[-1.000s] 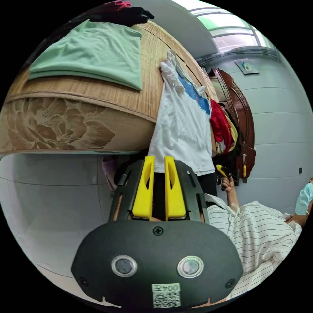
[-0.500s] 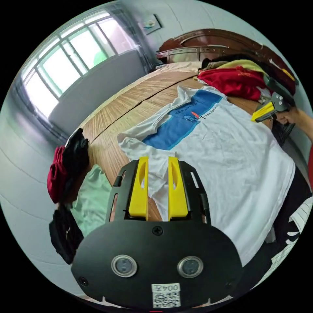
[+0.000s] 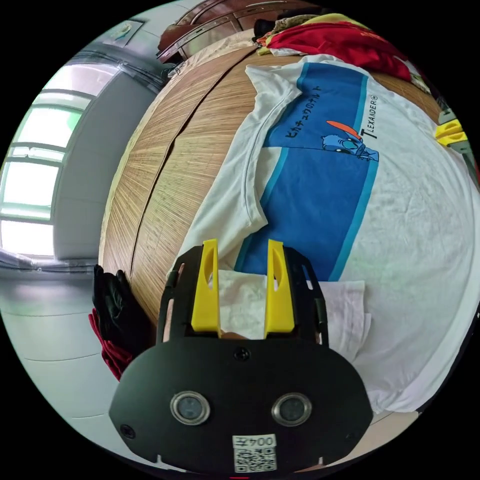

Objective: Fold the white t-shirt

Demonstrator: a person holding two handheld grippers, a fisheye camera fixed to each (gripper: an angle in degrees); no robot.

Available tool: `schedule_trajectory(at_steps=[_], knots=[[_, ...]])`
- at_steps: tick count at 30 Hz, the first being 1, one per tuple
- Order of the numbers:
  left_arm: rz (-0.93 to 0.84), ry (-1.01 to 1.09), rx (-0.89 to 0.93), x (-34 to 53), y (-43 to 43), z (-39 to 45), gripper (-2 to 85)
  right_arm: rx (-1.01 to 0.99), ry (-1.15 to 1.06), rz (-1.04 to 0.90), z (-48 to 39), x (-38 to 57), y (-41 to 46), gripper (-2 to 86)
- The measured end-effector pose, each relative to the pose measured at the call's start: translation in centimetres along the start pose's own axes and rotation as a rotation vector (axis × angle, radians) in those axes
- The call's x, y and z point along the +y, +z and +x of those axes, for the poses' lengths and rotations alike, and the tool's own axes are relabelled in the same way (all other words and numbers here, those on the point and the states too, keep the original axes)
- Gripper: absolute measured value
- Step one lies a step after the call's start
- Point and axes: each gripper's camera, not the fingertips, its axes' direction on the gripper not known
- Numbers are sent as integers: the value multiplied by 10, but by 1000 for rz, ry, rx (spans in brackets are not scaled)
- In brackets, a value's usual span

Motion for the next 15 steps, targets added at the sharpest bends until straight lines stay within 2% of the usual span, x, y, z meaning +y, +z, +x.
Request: schedule_trajectory(at_steps=[5, 7, 10, 15], knots=[[-11, 93, 75, -26, 12, -16, 123, -64, 16, -12, 4, -1, 11, 32], [-23, 95, 159, -33, 18, -34, 99, -106, 34, -7, 9, 1, 15, 32], [-33, 90, 106, -37, 23, -54, 48, -155, 58, 4, 16, 6, 22, 31], [-15, -11, 126, -45, 28, -105, 22, -174, 62, 9, 17, 10, 32, 29]])
